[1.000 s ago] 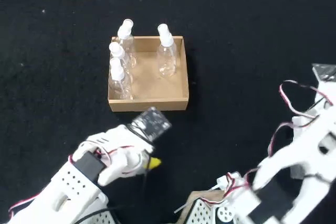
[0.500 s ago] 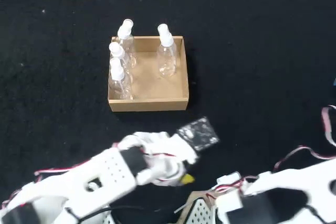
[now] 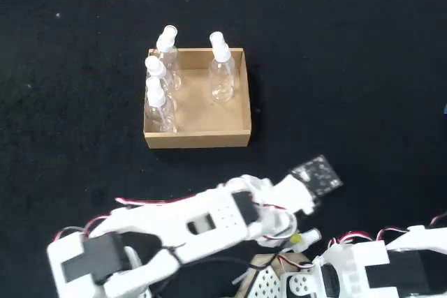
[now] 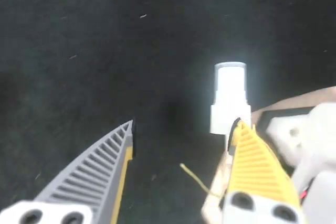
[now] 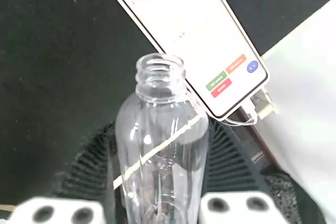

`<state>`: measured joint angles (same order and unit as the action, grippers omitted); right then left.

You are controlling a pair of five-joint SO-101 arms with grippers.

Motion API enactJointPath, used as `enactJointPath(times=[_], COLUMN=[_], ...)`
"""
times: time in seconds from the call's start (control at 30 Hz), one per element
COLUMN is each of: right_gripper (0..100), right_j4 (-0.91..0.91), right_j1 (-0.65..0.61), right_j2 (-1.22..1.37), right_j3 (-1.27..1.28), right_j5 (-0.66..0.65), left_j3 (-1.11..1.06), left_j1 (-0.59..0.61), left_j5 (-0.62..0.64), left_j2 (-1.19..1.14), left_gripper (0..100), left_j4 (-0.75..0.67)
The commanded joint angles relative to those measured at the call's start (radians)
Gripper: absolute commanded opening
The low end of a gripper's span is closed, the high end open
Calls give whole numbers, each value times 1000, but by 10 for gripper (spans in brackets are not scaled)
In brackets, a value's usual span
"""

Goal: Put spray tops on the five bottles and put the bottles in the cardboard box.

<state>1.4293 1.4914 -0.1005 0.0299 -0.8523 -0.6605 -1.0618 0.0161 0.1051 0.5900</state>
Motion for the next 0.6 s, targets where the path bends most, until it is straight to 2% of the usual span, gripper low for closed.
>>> enactJointPath(times=[0.0, 0.33, 0.5, 0.57], right_gripper=[79, 79, 79, 79], right_j4=[-15, -17, -18, -20], right_j1=[17, 11, 15, 15], right_j2=[-13, -10, -5, -7], right_j3=[-64, -62, -62, -62], right_j5=[-6, -6, -6, -6], left_j3=[160, 202, 314, 341], left_j1=[-38, -68, -31, -15], left_j5=[5, 3, 0, -44], left_j2=[-91, -204, -204, -213], left_gripper=[277, 278, 277, 274], left_j4=[-11, -8, 146, 187])
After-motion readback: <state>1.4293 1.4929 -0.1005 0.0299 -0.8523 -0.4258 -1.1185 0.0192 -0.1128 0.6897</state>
